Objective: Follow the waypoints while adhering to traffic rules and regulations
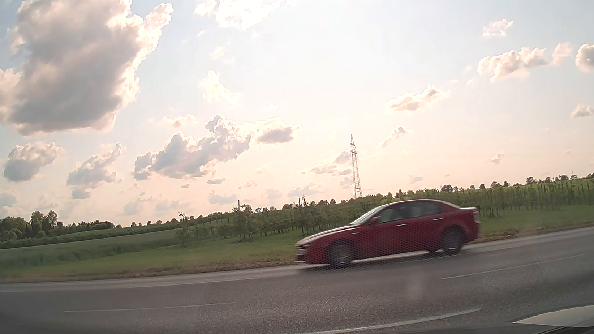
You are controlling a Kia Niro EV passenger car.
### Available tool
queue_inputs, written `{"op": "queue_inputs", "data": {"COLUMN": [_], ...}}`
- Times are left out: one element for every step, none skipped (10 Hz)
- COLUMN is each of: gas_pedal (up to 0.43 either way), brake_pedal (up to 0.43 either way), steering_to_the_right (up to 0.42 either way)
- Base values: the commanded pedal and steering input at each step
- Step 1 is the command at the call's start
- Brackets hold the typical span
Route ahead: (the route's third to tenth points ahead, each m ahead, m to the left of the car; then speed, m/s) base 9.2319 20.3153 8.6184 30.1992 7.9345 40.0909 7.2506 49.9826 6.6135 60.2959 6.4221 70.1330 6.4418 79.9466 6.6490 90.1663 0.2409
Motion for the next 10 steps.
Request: {"op": "queue_inputs", "data": {"gas_pedal": [0.000,0.000,0.000,0.020,0.087,0.177,0.248,0.280,0.280,0.000], "brake_pedal": [0.012,0.006,0.018,0.012,0.012,0.018,0.012,0.012,0.012,0.018], "steering_to_the_right": [0.000,0.000,0.000,0.000,0.000,0.000,0.000,0.000,0.000,0.000]}}
